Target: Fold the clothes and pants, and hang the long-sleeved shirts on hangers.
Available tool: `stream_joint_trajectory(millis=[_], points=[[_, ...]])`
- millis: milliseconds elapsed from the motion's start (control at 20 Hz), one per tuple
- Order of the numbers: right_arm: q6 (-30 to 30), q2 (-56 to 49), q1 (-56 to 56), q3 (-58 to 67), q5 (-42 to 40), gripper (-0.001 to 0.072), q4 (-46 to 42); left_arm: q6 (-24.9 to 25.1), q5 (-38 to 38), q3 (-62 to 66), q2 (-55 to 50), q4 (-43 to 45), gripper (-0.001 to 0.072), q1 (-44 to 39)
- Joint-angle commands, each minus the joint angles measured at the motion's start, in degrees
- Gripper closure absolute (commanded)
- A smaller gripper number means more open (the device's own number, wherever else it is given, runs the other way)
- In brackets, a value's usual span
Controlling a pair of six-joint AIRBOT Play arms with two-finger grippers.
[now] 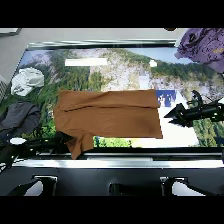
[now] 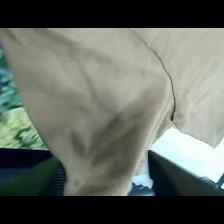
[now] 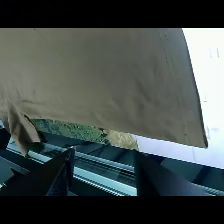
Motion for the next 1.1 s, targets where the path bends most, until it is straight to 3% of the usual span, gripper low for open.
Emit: stream_joint_trajectory(millis=[0, 50, 350, 650, 1050], points=[[0.02, 0.02, -0.02, 0.02, 0.52, 0.0282, 1.64, 0.48, 2.08, -0.04, -2.14, 0.13, 0.056, -1.97], [-0.02, 0.04, -0.04, 0.22, 0.68, 0.0282, 1.53, 0.46, 2.1, 0.0, -2.08, 0.11, 0.0685, -1.88], [0.76, -0.28, -5.64, -0.5, -1.75, 0.0282, -6.4, 0.7, 0.94, 0.0, -2.05, 0.17, 0.0688, -1.88], [-3.45, -6.21, -6.27, -7.04, -4.02, 0.028, -5.2, 0.9, -0.2, 0.0, -2.05, 0.15, 0.0687, -1.88], [-7.04, -6.62, -6.27, -12.76, -8.98, 0.028, -3.45, 0.87, -0.98, 0.0, -2.05, 0.15, 0.0687, -1.88]])
